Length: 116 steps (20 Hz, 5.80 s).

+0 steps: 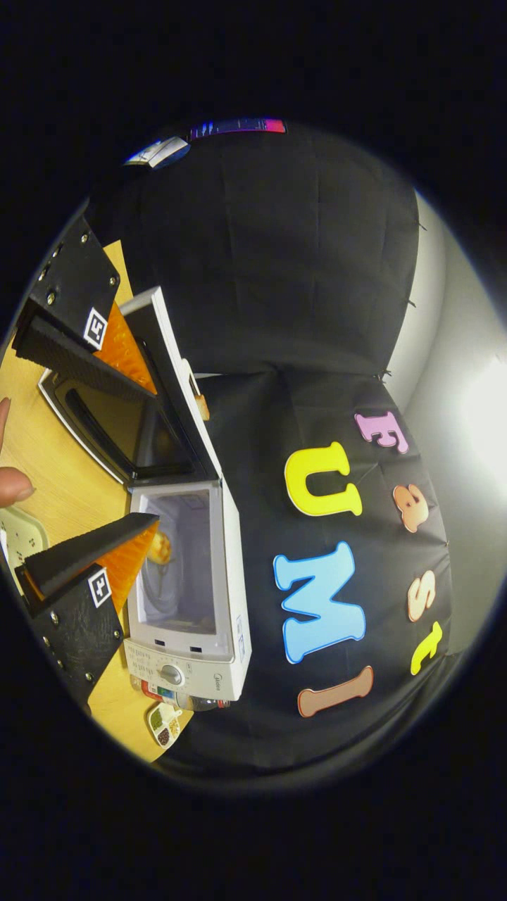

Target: Open the microwave, put the food inside, and close the microwave door.

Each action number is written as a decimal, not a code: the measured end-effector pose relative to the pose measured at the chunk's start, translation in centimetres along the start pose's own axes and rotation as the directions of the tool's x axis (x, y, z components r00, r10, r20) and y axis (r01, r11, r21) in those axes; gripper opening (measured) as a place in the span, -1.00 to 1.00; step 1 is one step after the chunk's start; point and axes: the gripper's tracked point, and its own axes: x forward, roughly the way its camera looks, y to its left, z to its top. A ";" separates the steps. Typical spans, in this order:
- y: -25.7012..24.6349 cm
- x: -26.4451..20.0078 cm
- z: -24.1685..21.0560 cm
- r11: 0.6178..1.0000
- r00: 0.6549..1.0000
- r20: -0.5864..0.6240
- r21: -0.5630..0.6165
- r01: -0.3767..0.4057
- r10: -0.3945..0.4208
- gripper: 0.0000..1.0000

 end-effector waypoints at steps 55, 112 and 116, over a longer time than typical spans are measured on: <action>-12.9 4.6 -7.5 0.929 0.927 -0.103 -0.135 0.346 -0.360 -0.97; -14.8 -1.9 11.0 0.908 0.909 0.132 -0.099 0.408 -0.394 -0.81; -13.1 -3.4 15.1 0.897 0.902 0.167 -0.138 0.420 -0.397 -0.81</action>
